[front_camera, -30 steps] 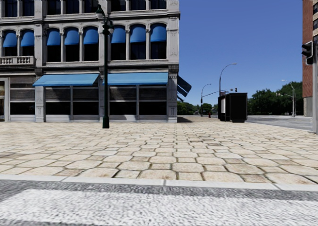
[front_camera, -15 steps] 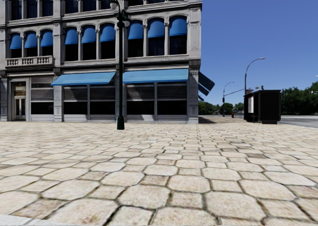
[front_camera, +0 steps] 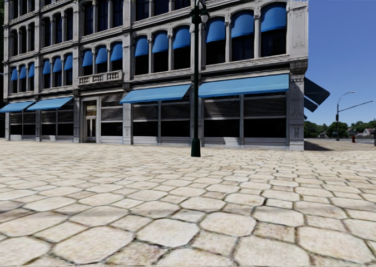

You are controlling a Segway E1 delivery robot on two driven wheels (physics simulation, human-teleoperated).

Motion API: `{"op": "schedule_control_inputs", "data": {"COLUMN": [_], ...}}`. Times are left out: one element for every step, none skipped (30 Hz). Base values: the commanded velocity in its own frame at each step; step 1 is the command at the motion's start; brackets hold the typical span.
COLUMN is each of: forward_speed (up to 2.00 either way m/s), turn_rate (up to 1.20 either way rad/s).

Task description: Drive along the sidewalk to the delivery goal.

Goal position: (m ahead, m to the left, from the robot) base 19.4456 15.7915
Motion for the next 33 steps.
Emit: {"op": "schedule_control_inputs", "data": {"forward_speed": [2.00,2.00,2.00,2.00,2.00,2.00,2.00,2.00,2.00,2.00,2.00,2.00,2.00,2.00,2.00,2.00,2.00,2.00,2.00,2.00,2.00,2.00,2.00,2.00,2.00,2.00,2.00,2.00,2.00,2.00,2.00,2.00,2.00], "turn_rate": [0.73,0.73,0.73,0.73,0.73,0.73,0.73,0.73,0.73,0.73,0.69,0.69,0.69,0.69,0.69,0.69,0.69,0.69,0.69,0.69,0.69,0.69,0.69,0.69,0.69,0.69,0.69,0.69,0.69,0.69,0.69,0.69,0.69]}}
